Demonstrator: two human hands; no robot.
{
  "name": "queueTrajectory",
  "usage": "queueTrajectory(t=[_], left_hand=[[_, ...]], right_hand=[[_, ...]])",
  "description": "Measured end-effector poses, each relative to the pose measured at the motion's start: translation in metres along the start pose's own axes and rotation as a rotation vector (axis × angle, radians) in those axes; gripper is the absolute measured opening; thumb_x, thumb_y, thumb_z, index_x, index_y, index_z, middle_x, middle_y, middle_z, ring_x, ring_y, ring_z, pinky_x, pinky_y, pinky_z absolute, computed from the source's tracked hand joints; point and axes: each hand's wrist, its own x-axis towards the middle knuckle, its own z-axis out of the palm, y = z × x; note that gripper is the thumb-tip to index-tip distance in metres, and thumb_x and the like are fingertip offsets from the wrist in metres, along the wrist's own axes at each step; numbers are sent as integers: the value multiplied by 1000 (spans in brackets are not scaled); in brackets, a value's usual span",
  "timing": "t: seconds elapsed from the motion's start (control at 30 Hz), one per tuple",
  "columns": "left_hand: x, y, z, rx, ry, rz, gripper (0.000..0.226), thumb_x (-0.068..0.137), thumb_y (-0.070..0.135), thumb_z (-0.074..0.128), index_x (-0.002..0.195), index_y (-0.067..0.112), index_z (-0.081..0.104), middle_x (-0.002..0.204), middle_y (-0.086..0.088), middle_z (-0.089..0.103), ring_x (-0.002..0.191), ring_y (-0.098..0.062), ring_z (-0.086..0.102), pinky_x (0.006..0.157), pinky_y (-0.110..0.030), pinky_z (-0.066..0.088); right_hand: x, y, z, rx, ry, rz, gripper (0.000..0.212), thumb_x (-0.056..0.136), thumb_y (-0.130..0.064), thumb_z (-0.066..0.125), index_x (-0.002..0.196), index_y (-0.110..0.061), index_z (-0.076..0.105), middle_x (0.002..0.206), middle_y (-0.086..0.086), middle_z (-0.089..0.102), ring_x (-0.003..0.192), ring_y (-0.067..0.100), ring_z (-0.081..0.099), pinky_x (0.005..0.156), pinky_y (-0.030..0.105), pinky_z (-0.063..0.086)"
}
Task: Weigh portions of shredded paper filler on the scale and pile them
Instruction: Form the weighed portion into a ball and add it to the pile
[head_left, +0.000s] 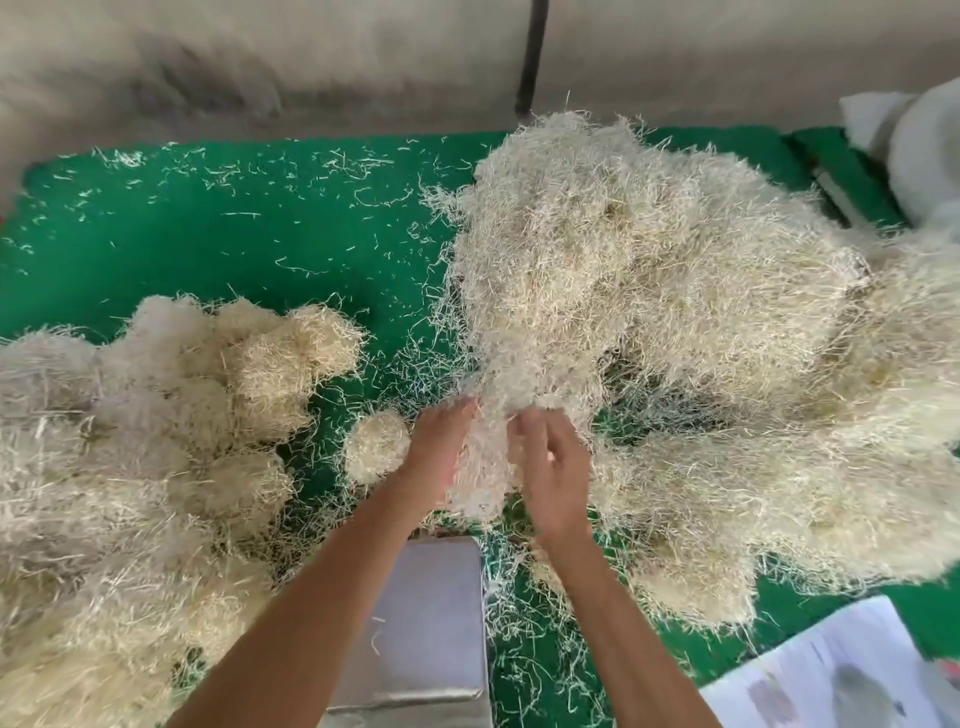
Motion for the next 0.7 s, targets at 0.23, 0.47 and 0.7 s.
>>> queueTrajectory(t=[0.23,0.47,0.7], left_hand=[[-31,7,-8,336,-18,347,44,87,72,37,72,43,67,46,18,49,39,-5,42,40,-19,38],[-57,7,-31,119,-139,134,25,101,48,49,120,35,60,89,13,75,67,6,65,57,-15,52],[-79,11,-39,98,61,-24,32,101,28,58,73,13,54,58,4,40,42,-5,31,41,-18,33]], right_hand=[[7,-28,1,-161,-329,217,44,110,-37,46,151,-21,49,155,8,50,136,21,52,112,40,46],[-48,-48,28,-243,-326,-134,43,113,-41,33,138,-15,57,147,-3,50,141,-2,39,123,37,31],[-66,-15,35,-275,13,-146,42,111,-40,34,128,-13,62,126,0,62,115,8,58,104,37,51]])
